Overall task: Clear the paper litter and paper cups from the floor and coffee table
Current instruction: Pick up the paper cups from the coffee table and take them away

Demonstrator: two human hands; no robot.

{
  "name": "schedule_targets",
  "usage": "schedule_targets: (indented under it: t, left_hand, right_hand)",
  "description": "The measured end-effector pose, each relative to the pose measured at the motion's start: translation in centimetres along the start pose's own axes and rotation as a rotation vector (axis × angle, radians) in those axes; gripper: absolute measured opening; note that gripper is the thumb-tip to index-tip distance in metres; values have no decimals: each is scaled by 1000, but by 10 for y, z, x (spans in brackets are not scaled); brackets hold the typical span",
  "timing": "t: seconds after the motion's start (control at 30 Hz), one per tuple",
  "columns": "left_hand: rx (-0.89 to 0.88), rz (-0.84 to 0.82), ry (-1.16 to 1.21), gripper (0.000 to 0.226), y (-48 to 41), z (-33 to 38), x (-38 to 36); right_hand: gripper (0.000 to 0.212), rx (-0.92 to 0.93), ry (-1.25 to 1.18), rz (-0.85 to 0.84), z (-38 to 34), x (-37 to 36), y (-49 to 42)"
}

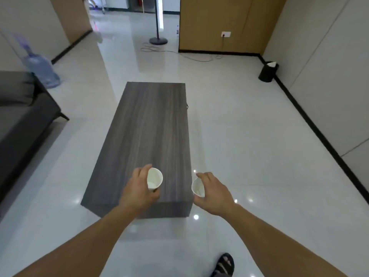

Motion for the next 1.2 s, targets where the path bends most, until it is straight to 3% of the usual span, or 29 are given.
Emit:
schedule_targets:
  t: [0.37, 0.6, 1.2]
  left_hand:
    - [-306, -241, -20, 80, -111, 263, -229]
    - [-379, -348, -88, 80, -182, 346, -314]
    - [-499, -546, -109, 85, -483, 541, -512]
  right_hand:
    - [75, -354, -30, 173, 283, 140, 26]
    - [74, -457, -48, 187, 390, 179, -14]
    - [74, -666, -146, 223, 650, 293, -238]
Point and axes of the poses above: each hand's wrist, its own y-axis away from the middle knuckle, its own x-axis out of the back of the hand, z = x × y, the point moved 9 cm from there along -y, towards the middle knuckle, and after that the axes turned 6 degrees about y, right-handed, at the moved point
